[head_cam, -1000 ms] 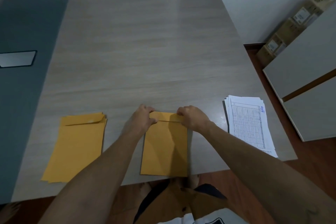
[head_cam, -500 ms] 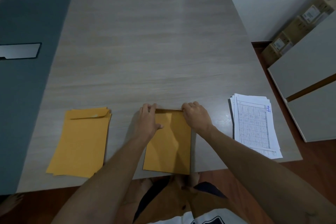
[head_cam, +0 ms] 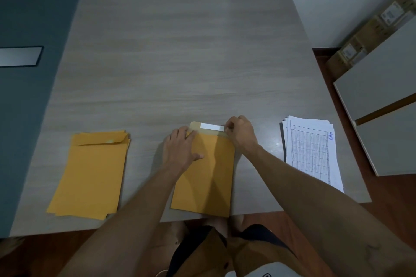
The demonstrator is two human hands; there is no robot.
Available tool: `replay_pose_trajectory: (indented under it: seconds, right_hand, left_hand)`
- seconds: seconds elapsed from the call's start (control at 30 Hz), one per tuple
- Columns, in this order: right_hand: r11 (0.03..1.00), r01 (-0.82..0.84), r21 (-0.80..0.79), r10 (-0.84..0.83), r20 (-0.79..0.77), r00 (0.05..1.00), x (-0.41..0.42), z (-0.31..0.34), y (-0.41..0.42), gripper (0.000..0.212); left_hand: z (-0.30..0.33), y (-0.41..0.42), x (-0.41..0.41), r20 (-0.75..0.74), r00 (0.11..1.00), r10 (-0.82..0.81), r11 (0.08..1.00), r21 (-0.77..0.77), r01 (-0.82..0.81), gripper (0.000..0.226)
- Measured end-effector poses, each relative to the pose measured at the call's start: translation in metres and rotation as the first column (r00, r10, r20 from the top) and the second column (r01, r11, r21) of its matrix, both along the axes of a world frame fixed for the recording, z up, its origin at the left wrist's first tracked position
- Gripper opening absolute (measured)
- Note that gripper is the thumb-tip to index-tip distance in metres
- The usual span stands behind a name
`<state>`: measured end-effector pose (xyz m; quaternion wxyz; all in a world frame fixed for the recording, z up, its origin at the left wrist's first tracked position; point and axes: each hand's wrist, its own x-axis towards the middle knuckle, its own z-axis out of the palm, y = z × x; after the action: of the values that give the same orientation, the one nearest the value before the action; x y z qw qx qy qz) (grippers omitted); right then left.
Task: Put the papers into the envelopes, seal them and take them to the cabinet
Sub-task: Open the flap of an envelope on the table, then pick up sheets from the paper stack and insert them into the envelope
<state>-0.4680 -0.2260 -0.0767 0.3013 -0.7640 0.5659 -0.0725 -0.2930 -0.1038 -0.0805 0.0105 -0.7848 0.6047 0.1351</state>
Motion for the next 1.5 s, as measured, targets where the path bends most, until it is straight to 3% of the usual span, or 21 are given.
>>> replay_pose_trajectory:
  seconds: [0.17,0.33,0.47,0.6,0.73,0.83,1.0,1.2,1.33,1.5]
  right_hand:
    - [0.999,0.039,-0.013,-0.038,0.074,0.997,-0.023,0.008,-0.012,0.014]
    - [0.988,0.151,-0.024,-0.15,0.068,0.986,-0.065,0.019,-0.024,0.019]
    - [0.962,0.274,-0.011,-0.274,-0.002,0.962,-0.117,0.027,-0.028,0.026]
    - [0.905,0.419,-0.077,-0.426,-0.14,0.894,-0.171,0.031,-0.021,0.039]
    - [0.816,0.574,-0.068,-0.572,-0.242,0.784,-0.225,0.032,-0.008,0.063]
    - [0.786,0.618,0.001,-0.585,-0.32,0.745,-0.255,0.029,0.004,0.077]
    - [0.798,0.6,0.052,-0.568,-0.265,0.779,-0.272,0.015,0.018,0.079]
    - [0.804,0.593,0.046,-0.563,-0.264,0.783,-0.274,0.012,0.018,0.081]
    - [0.806,0.589,0.052,-0.557,-0.267,0.786,-0.275,0.011,0.017,0.081]
    - [0.808,0.587,0.051,-0.555,-0.268,0.787,-0.276,0.009,0.016,0.081]
  left_hand:
    - [0.011,-0.017,-0.012,-0.031,0.998,0.063,0.998,0.026,-0.063,0.083]
    - [0.033,-0.034,-0.054,-0.095,0.995,0.03,0.994,-0.101,-0.04,0.067]
    - [0.041,-0.051,-0.12,-0.229,0.973,-0.039,0.992,-0.123,0.011,0.052]
    - [0.032,-0.064,-0.184,-0.395,0.918,-0.039,0.998,-0.06,0.016,0.053]
    - [0.023,-0.07,-0.238,-0.491,0.865,0.101,0.995,0.031,-0.098,0.042]
    - [0.022,-0.076,-0.267,-0.484,0.853,0.192,0.981,0.088,-0.171,0.029]
    - [0.023,-0.08,-0.292,-0.461,0.814,0.354,0.935,0.156,-0.319,0.047]
    - [0.026,-0.086,-0.301,-0.46,0.781,0.421,0.904,0.148,-0.4,0.042]
    - [0.025,-0.09,-0.3,-0.501,0.777,0.382,0.917,0.097,-0.388,0.037]
    - [0.019,-0.089,-0.301,-0.433,0.863,0.261,0.959,0.015,-0.283,0.059]
